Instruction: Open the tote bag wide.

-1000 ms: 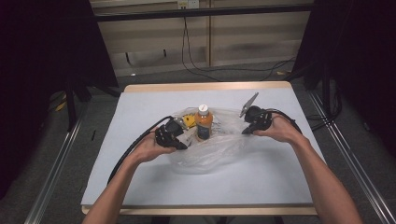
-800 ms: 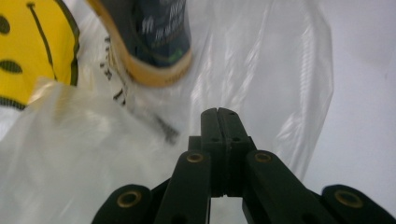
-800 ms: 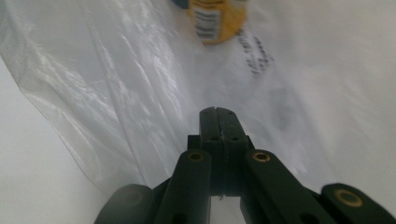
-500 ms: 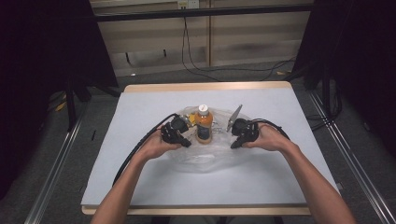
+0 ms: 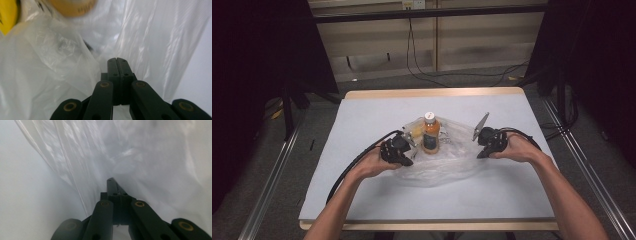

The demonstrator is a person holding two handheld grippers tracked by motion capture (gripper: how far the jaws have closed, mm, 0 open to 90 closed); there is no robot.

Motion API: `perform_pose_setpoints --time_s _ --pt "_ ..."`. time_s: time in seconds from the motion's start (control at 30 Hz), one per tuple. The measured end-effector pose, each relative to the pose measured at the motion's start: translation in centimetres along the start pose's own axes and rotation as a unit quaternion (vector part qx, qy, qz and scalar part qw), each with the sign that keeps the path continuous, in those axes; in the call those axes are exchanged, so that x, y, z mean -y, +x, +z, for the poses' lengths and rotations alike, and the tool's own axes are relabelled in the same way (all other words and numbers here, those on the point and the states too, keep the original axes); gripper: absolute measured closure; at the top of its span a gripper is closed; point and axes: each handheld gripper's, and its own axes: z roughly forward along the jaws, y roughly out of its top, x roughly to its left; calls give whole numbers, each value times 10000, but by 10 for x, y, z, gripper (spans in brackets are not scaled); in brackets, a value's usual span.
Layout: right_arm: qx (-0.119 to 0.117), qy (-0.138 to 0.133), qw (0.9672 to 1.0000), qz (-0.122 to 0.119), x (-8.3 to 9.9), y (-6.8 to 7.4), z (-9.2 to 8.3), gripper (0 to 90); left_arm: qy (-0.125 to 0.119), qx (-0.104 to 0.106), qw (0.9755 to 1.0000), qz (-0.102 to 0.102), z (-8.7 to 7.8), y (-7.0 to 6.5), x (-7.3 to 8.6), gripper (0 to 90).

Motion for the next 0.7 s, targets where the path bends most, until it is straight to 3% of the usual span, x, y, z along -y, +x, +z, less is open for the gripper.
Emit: perform_pose_setpoints --time_s 0.07,0.1,0.2,0.23,0.27,0.37,0.4,0.43,0.47,0.5,0.53,0.6,0.63,0.7 --pt "11 -124 9999 -17 -4 0 -2 900 -37 -21 10000 18 -3 0 -3 900" --pt "-52 -381 9992 -73 -15 2 -9 900 -154 -37 9999 40 -9 1 -10 900" --pt "-78 -676 9974 -245 -33 4 -18 900 -181 -60 9997 129 -16 2 -16 900" --pt "-78 -676 9974 -245 -33 4 -18 900 -195 -82 9997 129 -18 2 -19 900" --pt "-108 -757 9965 -333 -46 5 -21 900 -191 -128 9996 177 -23 6 -26 900" --pt "-82 -775 9964 -332 -63 -3 -21 900 -183 -270 9995 -1 -23 23 -32 900" --pt "-117 -822 9961 -298 -69 -7 -20 900 -109 -316 9994 -17 -22 30 -32 900" --pt "-125 -844 9961 -231 -73 -11 -19 900 -119 -313 9993 -173 -20 37 -32 900" --pt "-125 -844 9961 -231 -73 -11 -19 900 -119 -313 9993 -173 -20 37 -32 900" --pt "-131 -882 9960 -52 -79 -23 -15 900 -96 -371 9986 -369 -15 51 -30 900" --pt "-117 -898 9959 47 -80 -30 -12 900 -123 -332 9981 -498 -12 57 -28 900" --pt "-148 -919 9955 191 -80 -37 -8 900 -65 -334 9980 -535 -8 60 -27 900" --pt "-181 -877 9951 427 -77 -50 0 900 20 -292 9982 -517 -1 63 -25 900" --pt "-182 -793 9943 683 -73 -58 5 900 134 -322 9983 -477 4 67 -23 900"
